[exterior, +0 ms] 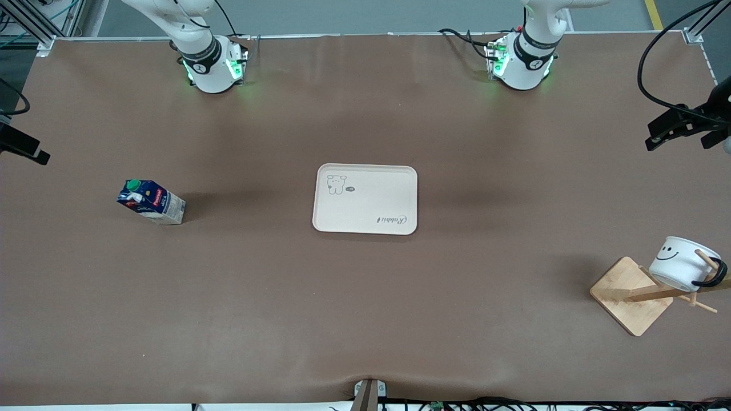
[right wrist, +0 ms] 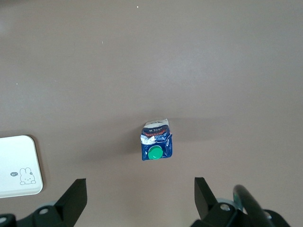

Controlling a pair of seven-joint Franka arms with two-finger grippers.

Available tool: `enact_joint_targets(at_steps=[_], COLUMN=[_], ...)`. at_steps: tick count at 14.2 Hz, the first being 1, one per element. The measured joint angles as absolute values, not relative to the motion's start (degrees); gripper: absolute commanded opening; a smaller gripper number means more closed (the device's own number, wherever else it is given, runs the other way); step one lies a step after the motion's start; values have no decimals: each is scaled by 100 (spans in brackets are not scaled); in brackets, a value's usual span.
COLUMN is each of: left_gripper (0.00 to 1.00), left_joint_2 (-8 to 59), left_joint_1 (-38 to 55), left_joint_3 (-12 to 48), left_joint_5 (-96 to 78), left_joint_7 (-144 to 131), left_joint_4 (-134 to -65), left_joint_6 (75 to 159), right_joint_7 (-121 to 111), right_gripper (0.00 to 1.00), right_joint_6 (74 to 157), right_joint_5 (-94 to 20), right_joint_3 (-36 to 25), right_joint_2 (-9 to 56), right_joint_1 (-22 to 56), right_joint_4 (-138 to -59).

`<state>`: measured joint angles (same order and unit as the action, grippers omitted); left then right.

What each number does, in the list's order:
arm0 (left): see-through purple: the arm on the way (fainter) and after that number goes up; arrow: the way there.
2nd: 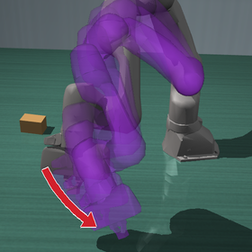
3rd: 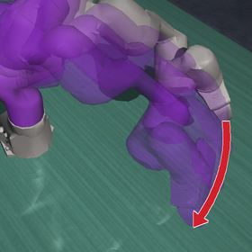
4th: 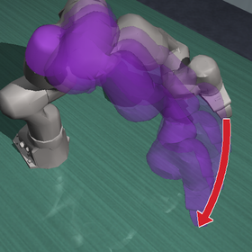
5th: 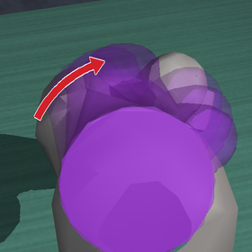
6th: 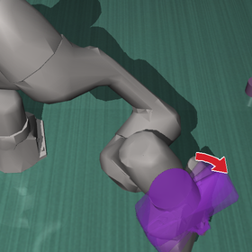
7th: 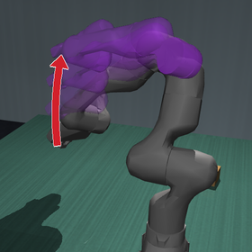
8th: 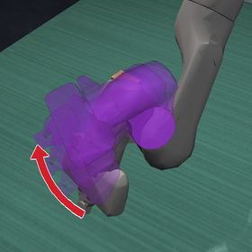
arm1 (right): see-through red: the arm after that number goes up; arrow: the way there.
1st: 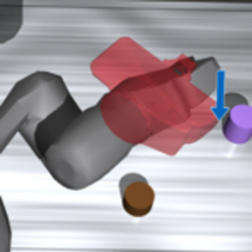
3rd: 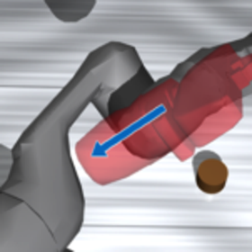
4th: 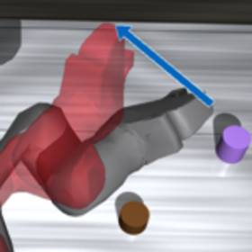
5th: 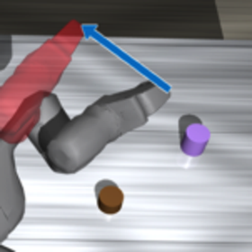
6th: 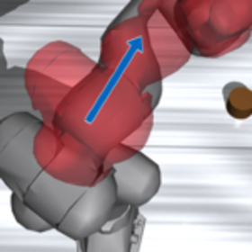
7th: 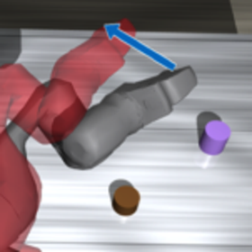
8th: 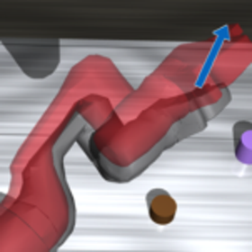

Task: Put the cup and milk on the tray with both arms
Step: 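Move the left gripper toward the white mug on the wooden stand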

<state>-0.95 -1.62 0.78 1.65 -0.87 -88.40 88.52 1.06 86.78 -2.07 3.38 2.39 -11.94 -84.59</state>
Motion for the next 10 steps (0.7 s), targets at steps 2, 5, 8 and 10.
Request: enact_joint_targets(at_steps=[2,5,8,10], left_gripper=[100,100,100,100], left_joint_2=[-81,-116,-294,-420], left_joint_1=[-415,-977,-1274,-1436], left_joint_3=[69,62,60,60], left_joint_5=[166,166,164,29], left_joint_7=[-86,-45,5,1], left_joint_4=[-8868,-9224,-10075,-10679], left_joint_6=[8896,9446,10560,11258], right_joint_7=[106,106,106,106], right_gripper=[100,100,100,100], right_joint_6=[8673,8573,8429,8420], right_joint_5=[-207,-212,-214,-215], right_joint_3=[336,335,340,346], right_joint_2=[239,238,239,239], right_joint_1=[-1204,-1275,-1284,-1283], right_joint_4=[-8459,-8456,-8454,-8453])
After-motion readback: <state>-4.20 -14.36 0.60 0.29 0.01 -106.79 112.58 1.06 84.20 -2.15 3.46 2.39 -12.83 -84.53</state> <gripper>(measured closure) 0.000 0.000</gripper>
